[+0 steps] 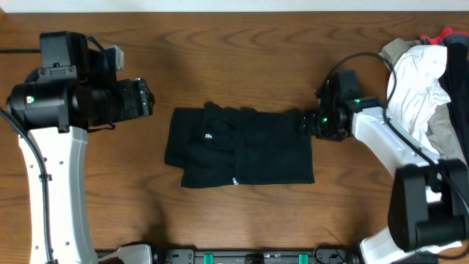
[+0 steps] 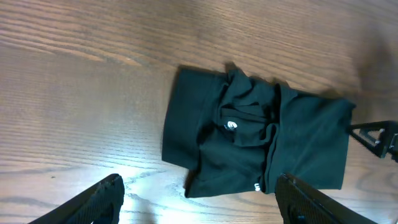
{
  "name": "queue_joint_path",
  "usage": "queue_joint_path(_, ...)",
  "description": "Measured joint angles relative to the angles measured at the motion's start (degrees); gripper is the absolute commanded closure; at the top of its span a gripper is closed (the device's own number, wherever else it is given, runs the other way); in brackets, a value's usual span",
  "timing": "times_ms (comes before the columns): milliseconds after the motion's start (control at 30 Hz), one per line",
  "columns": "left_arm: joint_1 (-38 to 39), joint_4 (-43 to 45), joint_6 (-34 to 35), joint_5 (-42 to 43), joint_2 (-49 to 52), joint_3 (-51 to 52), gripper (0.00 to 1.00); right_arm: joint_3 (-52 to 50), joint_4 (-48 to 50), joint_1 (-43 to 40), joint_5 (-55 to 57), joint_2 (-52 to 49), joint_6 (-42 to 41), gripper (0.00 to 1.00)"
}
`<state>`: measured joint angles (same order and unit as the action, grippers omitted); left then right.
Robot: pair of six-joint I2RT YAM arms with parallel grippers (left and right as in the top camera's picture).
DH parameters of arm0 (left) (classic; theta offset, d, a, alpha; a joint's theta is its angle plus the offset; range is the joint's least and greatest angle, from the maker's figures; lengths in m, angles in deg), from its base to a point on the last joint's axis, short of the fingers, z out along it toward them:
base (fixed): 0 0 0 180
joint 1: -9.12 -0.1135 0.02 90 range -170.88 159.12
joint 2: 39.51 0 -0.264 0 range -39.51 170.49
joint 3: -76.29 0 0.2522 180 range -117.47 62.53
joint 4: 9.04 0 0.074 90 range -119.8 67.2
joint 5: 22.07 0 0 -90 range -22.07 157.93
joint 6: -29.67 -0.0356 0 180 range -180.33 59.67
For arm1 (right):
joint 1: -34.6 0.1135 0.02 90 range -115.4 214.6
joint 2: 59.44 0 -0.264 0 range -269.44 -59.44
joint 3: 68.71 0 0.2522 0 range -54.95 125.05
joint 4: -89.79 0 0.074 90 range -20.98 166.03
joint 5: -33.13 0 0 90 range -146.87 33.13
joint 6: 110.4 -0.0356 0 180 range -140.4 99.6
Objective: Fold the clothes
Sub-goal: 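Move the left gripper to the shirt's left end and grasp it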
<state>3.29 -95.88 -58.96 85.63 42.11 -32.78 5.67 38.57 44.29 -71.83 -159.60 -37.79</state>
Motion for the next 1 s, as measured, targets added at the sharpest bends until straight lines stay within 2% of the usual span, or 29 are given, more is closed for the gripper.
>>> queue_joint_path(133, 0.0, 0.74, -0.33, -0.02, 1.53, 2.36, 0.2, -0.09, -1.66, 0.0, -0.55, -1.51, 0.02, 0.22)
queue_joint_path(333, 0.0, 6.14, -1.05, 2.4, 8.17, 11.43, 0.2, -0.09, -2.19, -0.79, -1.18, -0.61, 1.36, 0.18)
queue_joint_path(367, 0.0, 7.23, -1.29, 3.1, 9.42, 13.11, 0.2, -0.11, -2.58, -1.18, -1.2, 0.15, 1.7, 0.17)
queue_joint_path(400, 0.0, 8.15, -1.46, 3.78, 10.84, 14.86, 0.15, -0.13, -3.04, -1.66, -1.16, 1.31, 2.08, 0.17)
queue_joint_path(567, 0.0, 12.13, -2.69, 7.1, 16.87, 21.81, 0.12, -0.15, -4.83, -4.55, -1.36, 9.84, 3.23, 0.14)
queue_joint_path(733, 0.24, 16.79, -3.3, 9.16, 21.42, 23.96, 0.11, -0.15, -5.55, -6.29, -1.36, 17.64, 3.8, 0.14)
queue_joint_path(1000, 4.57, 22.8, -5.09, 10.03, 27.91, 26.88, 0.1, -0.15, -6.64, -6.91, -1.38, 22.4, 4.07, 0.14)
